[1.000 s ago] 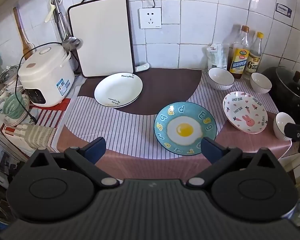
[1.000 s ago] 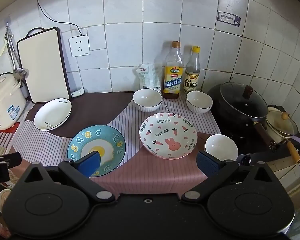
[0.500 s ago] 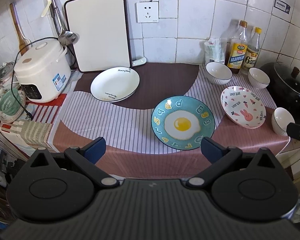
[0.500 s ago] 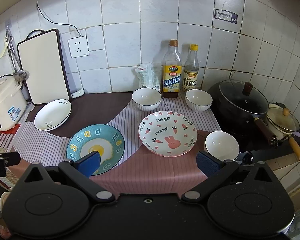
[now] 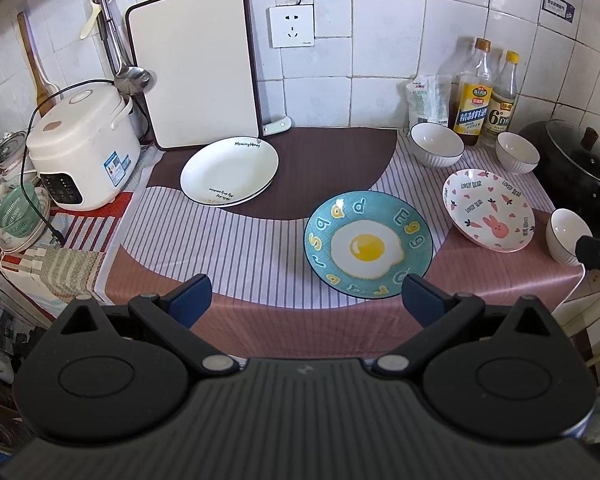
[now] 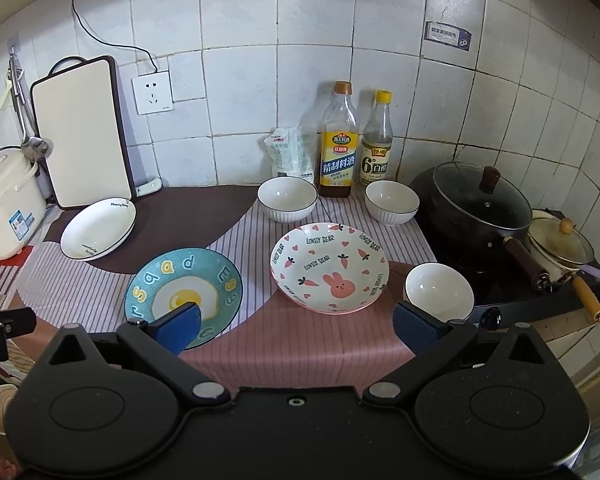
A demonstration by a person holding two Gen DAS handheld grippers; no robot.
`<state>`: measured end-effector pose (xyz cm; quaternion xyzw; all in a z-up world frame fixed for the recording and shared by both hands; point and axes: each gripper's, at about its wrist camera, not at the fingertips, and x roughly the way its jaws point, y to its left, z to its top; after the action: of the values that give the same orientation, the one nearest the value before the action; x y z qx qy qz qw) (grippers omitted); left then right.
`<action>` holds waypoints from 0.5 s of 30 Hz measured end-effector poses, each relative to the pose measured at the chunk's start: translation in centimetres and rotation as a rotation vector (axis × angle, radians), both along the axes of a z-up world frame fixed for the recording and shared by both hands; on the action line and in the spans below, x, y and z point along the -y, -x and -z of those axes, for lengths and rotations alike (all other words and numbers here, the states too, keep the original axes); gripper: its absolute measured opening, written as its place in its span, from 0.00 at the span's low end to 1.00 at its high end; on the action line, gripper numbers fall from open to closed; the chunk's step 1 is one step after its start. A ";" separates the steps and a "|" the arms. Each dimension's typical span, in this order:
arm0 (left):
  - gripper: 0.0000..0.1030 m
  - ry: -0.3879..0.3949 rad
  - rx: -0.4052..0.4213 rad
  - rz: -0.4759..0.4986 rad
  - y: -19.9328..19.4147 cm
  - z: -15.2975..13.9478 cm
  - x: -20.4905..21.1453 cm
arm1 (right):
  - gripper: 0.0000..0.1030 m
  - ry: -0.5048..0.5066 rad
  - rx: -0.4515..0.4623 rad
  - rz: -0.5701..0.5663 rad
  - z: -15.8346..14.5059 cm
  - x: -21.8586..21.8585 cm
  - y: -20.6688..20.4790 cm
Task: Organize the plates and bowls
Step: 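Move the left gripper toward the blue egg-print plate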
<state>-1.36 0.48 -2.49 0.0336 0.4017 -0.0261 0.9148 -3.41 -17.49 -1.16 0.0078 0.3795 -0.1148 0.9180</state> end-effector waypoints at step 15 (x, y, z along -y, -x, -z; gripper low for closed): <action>1.00 0.034 0.023 -0.028 -0.2 1.2 -0.4 | 1.00 -0.018 0.066 0.008 0.3 0.2 0.6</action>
<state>-1.16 0.92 -3.74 0.0126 0.3911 -0.0197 0.9200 -4.05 -17.73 -1.50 0.0213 0.3500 -0.1146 0.9295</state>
